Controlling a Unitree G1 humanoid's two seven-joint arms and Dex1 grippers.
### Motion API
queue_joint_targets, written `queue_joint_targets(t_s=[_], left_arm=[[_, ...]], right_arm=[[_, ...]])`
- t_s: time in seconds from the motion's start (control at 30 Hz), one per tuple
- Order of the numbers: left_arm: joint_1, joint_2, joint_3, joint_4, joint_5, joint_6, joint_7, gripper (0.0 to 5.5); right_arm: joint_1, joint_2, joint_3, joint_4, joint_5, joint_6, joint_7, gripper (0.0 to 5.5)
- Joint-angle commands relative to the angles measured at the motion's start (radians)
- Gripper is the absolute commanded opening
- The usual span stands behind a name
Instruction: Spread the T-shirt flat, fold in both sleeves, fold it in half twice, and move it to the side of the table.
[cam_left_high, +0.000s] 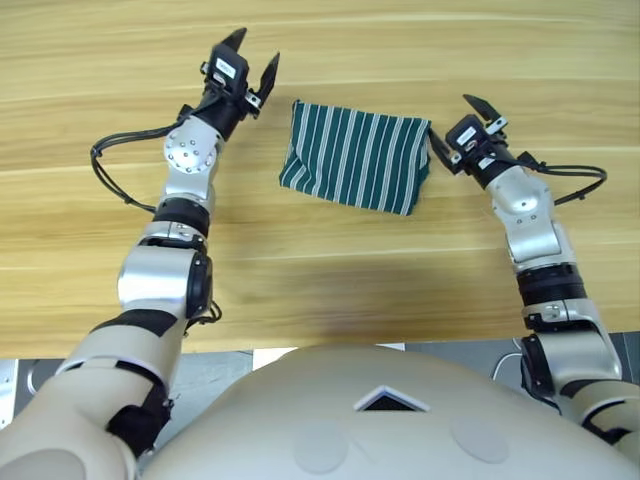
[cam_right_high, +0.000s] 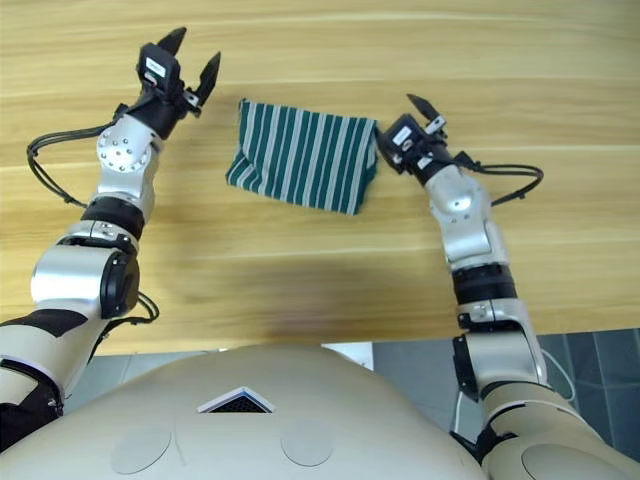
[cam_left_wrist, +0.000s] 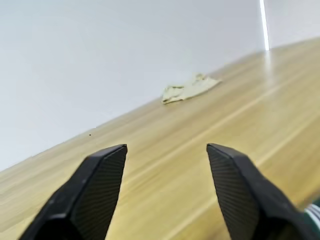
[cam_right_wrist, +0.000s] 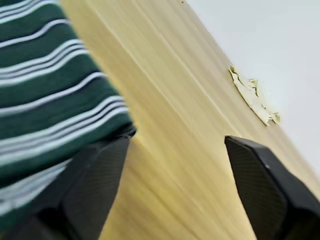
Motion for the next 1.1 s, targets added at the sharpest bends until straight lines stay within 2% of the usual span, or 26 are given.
queue_joint_targets(t_s=[0.03, 0.13, 0.27, 0.43, 0.67, 0.87, 1.1], left_arm=[[0.140, 0.046, -0.018, -0.137, -0.045, -0.091, -0.165, 3.67], [0.215, 0.111, -0.073, -0.197, 0.089, -0.163, -0.132, 4.07], [0.251, 0.164, -0.112, -0.243, 0.231, -0.180, -0.032, 4.64], [0.234, 0.187, -0.158, -0.242, 0.351, -0.155, 0.070, 5.38], [0.215, 0.202, -0.267, -0.221, 0.505, -0.145, 0.143, 5.38], [0.210, 0.247, -0.337, -0.252, 0.560, -0.144, 0.158, 5.38], [0.261, 0.398, -0.445, -0.397, 0.735, -0.129, 0.179, 5.38]], right_arm=[[-0.030, 0.044, -0.007, -0.135, 0.086, -0.002, 0.047, 4.29], [-0.071, 0.075, 0.073, -0.175, 0.028, -0.020, 0.058, 4.75], [-0.177, 0.114, 0.178, -0.074, -0.105, -0.009, 0.030, 5.37], [-0.279, 0.161, 0.266, 0.077, -0.209, -0.011, 0.006, 5.40], [-0.388, 0.238, 0.355, 0.304, -0.287, -0.031, -0.024, 5.40], [-0.466, 0.289, 0.375, 0.525, -0.312, -0.055, -0.087, 5.40], [-0.520, 0.308, 0.359, 0.701, -0.303, -0.070, -0.150, 5.40]])
